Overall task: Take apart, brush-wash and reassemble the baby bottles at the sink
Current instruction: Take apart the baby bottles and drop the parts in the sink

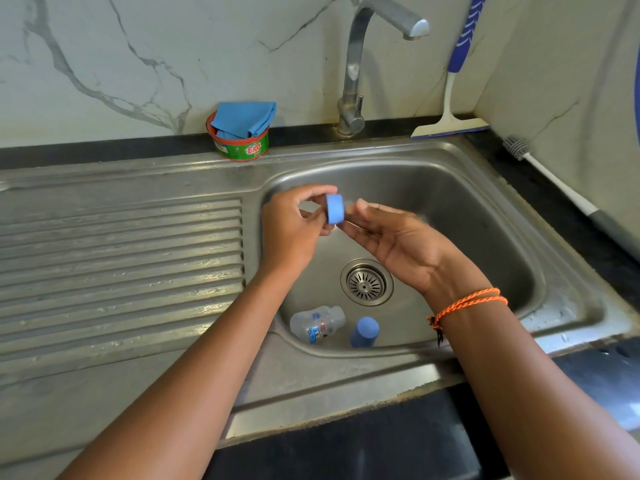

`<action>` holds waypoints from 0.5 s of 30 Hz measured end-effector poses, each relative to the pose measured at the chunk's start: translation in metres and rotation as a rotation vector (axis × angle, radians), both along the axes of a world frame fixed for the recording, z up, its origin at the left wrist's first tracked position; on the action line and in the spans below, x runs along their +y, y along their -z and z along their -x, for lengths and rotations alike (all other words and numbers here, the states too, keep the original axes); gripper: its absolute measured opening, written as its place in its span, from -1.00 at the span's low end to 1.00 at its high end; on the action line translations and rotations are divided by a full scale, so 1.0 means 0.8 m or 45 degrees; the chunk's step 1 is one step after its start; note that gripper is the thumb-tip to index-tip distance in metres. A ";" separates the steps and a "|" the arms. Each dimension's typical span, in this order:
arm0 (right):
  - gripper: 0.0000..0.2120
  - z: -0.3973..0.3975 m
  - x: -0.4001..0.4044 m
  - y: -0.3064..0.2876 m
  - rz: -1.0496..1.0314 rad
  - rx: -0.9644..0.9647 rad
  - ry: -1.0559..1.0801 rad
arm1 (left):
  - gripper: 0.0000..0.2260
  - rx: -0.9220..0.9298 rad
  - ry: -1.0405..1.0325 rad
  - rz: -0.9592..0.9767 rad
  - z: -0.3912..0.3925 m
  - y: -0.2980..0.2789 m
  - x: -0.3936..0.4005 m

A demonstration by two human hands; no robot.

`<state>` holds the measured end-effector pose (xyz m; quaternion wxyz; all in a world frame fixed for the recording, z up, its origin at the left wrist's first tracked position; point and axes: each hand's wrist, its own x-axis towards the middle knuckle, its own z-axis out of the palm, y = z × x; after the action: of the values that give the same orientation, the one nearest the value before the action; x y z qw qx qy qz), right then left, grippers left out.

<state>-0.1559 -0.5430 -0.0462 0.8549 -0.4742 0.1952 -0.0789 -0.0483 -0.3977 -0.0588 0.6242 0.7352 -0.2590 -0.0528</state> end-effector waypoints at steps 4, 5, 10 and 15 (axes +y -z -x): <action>-0.78 -0.003 0.011 0.004 0.257 0.001 0.067 | -0.88 -0.016 -0.106 0.025 0.005 0.002 -0.006; -0.82 -0.004 0.013 0.004 0.309 -0.002 0.104 | -0.87 0.003 -0.113 0.033 0.005 0.002 -0.007; -0.78 -0.008 0.017 0.004 0.718 -0.021 0.292 | -0.79 0.204 -0.055 0.139 0.003 0.006 -0.008; -0.93 -0.015 0.014 0.009 1.046 -0.002 0.486 | -0.70 0.534 0.192 0.219 0.007 0.003 -0.010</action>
<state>-0.1438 -0.5318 -0.0536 0.5663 -0.7295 0.2309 -0.3063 -0.0538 -0.4060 -0.0612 0.7189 0.6309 -0.1813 -0.2285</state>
